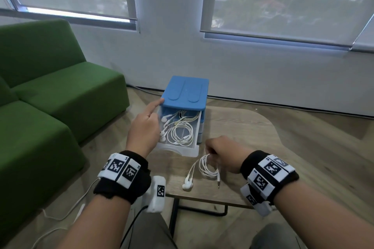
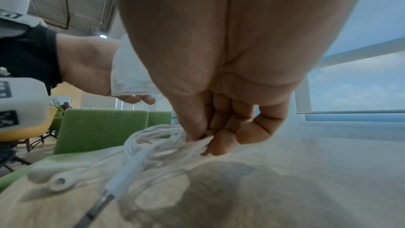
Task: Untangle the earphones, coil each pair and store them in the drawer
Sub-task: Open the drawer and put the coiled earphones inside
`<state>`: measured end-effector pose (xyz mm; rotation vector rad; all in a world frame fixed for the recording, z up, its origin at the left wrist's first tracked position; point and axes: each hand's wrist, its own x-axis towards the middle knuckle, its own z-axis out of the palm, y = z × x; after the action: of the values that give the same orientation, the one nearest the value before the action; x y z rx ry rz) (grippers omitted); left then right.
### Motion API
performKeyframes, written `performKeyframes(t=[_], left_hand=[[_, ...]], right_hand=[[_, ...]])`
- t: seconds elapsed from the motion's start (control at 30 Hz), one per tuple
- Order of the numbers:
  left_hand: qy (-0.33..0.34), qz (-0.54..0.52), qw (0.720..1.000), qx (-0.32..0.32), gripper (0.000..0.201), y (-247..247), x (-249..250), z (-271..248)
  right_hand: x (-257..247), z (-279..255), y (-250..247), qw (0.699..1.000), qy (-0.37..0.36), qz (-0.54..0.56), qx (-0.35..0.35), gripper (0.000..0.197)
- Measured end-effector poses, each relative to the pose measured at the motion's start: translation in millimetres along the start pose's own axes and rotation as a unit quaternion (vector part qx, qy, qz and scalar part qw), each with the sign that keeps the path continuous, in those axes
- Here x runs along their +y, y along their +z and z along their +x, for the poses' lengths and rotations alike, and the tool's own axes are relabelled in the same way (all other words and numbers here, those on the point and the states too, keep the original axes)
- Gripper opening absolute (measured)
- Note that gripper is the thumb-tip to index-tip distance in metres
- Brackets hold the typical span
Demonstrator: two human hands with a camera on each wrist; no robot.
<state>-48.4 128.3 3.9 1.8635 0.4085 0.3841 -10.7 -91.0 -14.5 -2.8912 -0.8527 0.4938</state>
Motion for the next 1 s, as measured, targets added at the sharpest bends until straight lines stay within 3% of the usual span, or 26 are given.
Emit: performKeyframes(t=[0.27, 0.4, 0.53, 0.73, 0.9, 1.0], left_hand=[[0.007, 0.020, 1.000, -0.002, 0.058, -1.3, 1.0, 0.3], [0.008, 0.022, 1.000, -0.007, 0.056, -2.5, 2.8, 0.4], [0.012, 0.023, 1.000, -0.016, 0.058, -3.6, 4.6, -0.7], [-0.001, 0.015, 1.000, -0.023, 0.060, -6.2, 4.8, 1.5], [-0.004, 0.000, 0.999, -0.037, 0.058, -7.3, 2.9, 3.5], [-0.002, -0.012, 0.999, -0.037, 0.046, -7.4, -1.3, 6.1]], right_hand=[[-2.2, -4.6, -33.9, 0.997, -0.044, 0.007, 0.065, 0.029], [-5.9, -17.3, -66.7, 0.992, -0.068, -0.013, 0.102, 0.017], [-13.4, -22.2, -99.4, 0.984, -0.105, -0.009, 0.142, 0.020], [-41.5, -28.0, -144.9, 0.959, -0.172, -0.011, 0.223, 0.008], [-69.8, -17.8, -151.2, 0.945, -0.217, -0.004, 0.245, 0.004], [-79.9, -6.4, -141.3, 0.945, -0.225, 0.011, 0.238, 0.004]])
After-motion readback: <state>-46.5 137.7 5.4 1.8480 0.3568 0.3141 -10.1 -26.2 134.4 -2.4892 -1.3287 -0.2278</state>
